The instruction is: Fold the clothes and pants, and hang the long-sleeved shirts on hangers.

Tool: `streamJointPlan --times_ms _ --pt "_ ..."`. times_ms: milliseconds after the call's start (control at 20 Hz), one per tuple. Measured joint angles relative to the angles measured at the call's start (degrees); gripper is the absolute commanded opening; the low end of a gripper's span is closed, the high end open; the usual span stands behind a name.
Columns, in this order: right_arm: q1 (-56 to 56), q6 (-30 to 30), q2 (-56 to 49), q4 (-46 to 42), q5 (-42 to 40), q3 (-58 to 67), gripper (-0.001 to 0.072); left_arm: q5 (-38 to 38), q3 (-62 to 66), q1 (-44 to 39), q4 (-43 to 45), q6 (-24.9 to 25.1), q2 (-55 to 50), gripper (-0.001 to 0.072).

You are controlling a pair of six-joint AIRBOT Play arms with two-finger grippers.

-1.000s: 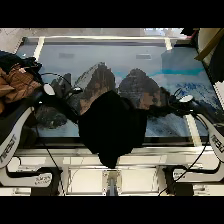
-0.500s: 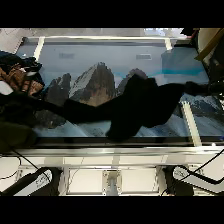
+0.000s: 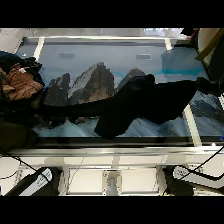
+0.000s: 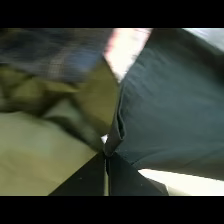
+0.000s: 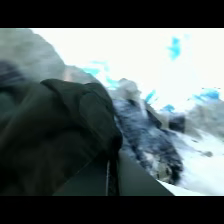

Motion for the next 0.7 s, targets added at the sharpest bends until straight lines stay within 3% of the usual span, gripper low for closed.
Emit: streamJointPlan --times_ms 400,700 --pt "-0.28 8.09 -4.57 -3.23 -6.36 0.92 0.0022 14.88 0.07 2.64 1.16 -11.65 -0.04 0.0006" --pt "0.02 9.53 -10.19 -0.26 -11.52 3.76 0.0022 23.5 0.26 2.82 -4.09 -15.41 -4.76 0.0006"
